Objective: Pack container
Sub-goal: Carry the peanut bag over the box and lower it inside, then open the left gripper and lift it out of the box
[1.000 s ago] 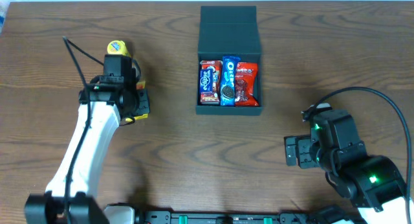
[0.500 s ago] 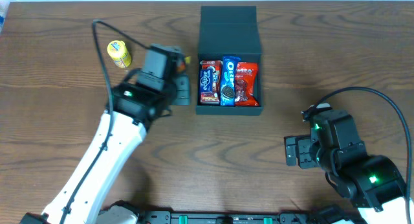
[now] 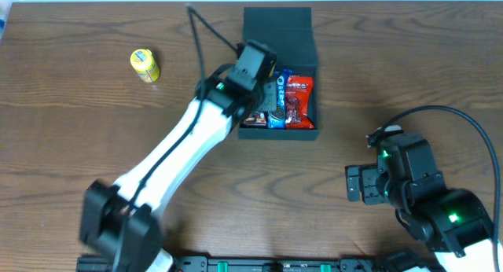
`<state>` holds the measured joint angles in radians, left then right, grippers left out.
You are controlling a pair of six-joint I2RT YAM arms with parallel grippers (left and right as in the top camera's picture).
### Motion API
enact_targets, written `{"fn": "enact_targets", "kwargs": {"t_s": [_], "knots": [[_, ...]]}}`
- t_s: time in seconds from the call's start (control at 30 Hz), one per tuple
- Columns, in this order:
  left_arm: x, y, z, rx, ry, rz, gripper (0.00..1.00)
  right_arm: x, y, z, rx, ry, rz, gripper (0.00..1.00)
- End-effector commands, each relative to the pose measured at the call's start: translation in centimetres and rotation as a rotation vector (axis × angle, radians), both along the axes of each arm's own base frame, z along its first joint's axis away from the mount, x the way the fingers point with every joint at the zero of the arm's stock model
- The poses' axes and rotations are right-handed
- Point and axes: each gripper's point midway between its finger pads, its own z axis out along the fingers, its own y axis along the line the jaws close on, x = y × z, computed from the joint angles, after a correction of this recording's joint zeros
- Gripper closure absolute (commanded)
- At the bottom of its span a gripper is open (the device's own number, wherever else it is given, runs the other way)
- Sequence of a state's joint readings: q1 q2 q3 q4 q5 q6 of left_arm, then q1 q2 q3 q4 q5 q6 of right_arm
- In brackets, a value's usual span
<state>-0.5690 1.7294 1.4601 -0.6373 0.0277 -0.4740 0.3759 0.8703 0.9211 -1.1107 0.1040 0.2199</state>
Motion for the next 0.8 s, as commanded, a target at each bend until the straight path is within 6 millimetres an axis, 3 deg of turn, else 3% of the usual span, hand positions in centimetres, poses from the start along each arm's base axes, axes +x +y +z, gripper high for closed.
{"fn": "enact_targets", "kwargs": {"t_s": [0.0,0.2,0.43,0.77], "knots": [[1.4,-2.0,0.3,-0.049,0.016,0.019,0.94,0.0,-0.1,0.1,0.007,-0.001,-0.016,0.01],[2.0,-4.1,-2.5,-0.022,0.067,0.009,0.95,0.0,-0.1,0.1,0.007,-0.001,-0.016,0.01],[1.6,-2.2,-6.3,0.103,0.139,0.062,0.94,0.0,-0.1,0.1,0.007,-0.001,-0.016,0.01],[1.5,-1.7,-8.8,0.153,0.182,0.07,0.94,0.0,-0.1,0.1,0.007,-0.001,-0.016,0.01]]}}
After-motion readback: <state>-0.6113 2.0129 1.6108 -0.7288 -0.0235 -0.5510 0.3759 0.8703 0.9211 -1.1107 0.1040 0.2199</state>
